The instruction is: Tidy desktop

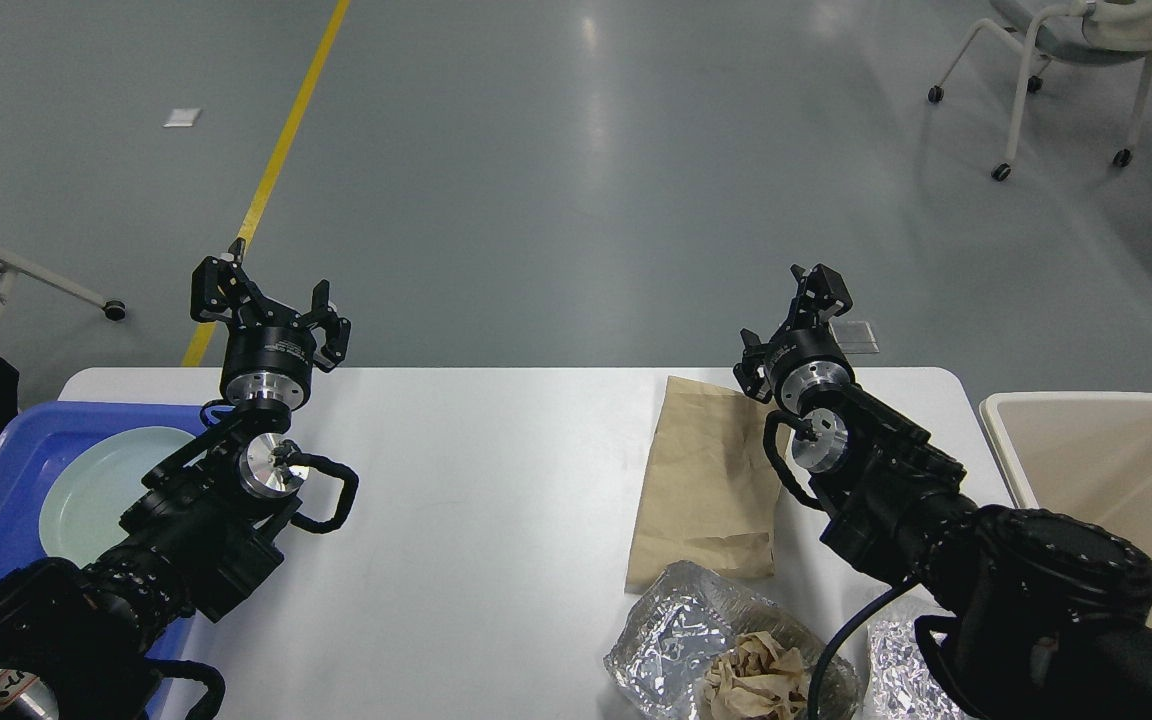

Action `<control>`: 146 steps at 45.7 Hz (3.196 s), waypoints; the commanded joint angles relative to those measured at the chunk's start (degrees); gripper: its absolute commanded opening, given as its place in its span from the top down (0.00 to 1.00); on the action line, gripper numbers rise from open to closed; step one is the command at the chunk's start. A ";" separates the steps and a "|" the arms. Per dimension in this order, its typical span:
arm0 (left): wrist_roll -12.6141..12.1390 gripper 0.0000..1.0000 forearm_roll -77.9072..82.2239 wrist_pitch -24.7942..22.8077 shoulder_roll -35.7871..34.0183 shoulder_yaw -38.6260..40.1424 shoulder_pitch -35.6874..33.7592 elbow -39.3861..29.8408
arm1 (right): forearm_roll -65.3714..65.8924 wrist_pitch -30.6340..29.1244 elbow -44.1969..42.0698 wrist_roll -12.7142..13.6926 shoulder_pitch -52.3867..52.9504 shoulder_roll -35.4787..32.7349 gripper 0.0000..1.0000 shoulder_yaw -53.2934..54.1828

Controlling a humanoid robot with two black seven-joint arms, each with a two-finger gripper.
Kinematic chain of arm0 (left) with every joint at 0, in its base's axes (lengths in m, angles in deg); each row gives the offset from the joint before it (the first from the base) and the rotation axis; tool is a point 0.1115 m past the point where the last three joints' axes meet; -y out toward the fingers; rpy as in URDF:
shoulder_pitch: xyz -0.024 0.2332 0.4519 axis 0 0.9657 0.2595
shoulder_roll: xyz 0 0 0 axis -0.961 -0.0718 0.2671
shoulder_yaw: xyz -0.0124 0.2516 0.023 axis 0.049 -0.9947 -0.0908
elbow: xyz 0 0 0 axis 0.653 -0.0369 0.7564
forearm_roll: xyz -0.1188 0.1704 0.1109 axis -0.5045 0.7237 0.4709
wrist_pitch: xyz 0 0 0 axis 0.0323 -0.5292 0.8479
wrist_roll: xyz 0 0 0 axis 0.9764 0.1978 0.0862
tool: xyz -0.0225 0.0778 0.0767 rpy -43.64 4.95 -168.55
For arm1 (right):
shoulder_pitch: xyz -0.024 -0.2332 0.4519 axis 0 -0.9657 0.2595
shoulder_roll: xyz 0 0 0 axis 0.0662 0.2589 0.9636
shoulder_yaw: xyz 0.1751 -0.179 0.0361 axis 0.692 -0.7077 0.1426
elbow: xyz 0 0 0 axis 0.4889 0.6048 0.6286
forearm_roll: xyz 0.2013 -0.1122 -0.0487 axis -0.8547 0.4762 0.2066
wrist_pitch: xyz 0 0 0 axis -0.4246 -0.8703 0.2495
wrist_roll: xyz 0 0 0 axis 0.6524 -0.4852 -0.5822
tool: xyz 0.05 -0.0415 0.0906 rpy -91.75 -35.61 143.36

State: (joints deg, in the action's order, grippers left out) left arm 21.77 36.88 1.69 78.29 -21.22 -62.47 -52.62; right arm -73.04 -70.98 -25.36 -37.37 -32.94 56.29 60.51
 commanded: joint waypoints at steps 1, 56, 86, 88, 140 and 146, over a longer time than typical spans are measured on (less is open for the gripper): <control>0.00 0.00 0.01 -0.05 0.00 0.00 0.01 -0.03 | 0.00 0.00 0.00 -0.01 0.00 0.00 0.00 -0.03; 0.00 0.00 0.01 -0.05 0.00 -0.08 0.01 -0.03 | 0.00 0.00 0.00 -0.01 0.00 0.00 0.00 -0.03; 0.00 0.00 0.01 0.04 0.00 0.00 0.01 -0.03 | 0.00 0.17 0.00 -0.01 0.00 0.00 0.00 -0.03; 0.00 0.00 0.01 -0.05 0.00 0.00 0.01 -0.03 | 0.00 0.26 0.00 0.07 0.00 -0.09 0.00 0.06; 0.00 0.00 0.01 -0.05 0.00 0.00 0.01 -0.12 | -0.09 -6.68 6.94 0.69 8.70 -10.99 0.00 2.78; 0.00 0.00 -0.08 -0.05 0.00 -0.08 0.01 -0.03 | -0.09 -6.42 6.68 0.69 8.79 -11.25 0.00 2.78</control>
State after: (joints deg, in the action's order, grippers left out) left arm 21.78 36.88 1.64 78.29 -21.22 -62.46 -52.71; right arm -73.10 -77.73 -18.44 -36.68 -24.29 45.26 63.30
